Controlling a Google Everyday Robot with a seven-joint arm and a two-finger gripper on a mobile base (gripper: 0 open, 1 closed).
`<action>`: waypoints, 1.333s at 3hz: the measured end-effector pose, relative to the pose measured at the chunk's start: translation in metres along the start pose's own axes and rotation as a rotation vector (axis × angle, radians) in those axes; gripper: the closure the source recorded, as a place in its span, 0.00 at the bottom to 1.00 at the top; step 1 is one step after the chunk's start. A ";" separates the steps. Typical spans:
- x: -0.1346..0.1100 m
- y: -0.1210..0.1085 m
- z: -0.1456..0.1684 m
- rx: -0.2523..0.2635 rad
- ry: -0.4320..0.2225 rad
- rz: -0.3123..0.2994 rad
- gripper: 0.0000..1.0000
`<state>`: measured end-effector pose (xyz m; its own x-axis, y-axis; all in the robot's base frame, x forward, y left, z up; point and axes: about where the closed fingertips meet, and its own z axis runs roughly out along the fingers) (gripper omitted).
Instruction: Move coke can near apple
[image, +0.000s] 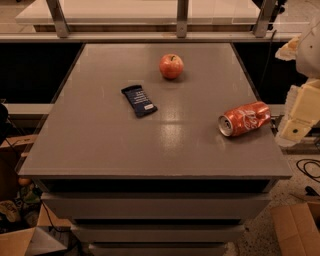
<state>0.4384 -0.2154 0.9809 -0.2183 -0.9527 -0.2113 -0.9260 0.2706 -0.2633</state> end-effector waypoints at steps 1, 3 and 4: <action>0.000 0.000 0.000 0.000 0.000 0.000 0.00; -0.005 -0.008 0.001 0.012 -0.018 -0.103 0.00; -0.013 -0.024 0.025 0.007 -0.031 -0.298 0.00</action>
Offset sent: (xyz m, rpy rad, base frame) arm 0.0033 0.0002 0.0010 -0.0031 -0.0026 0.0345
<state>0.4708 -0.2062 0.9667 0.0729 -0.9857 -0.1522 -0.9457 -0.0199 -0.3243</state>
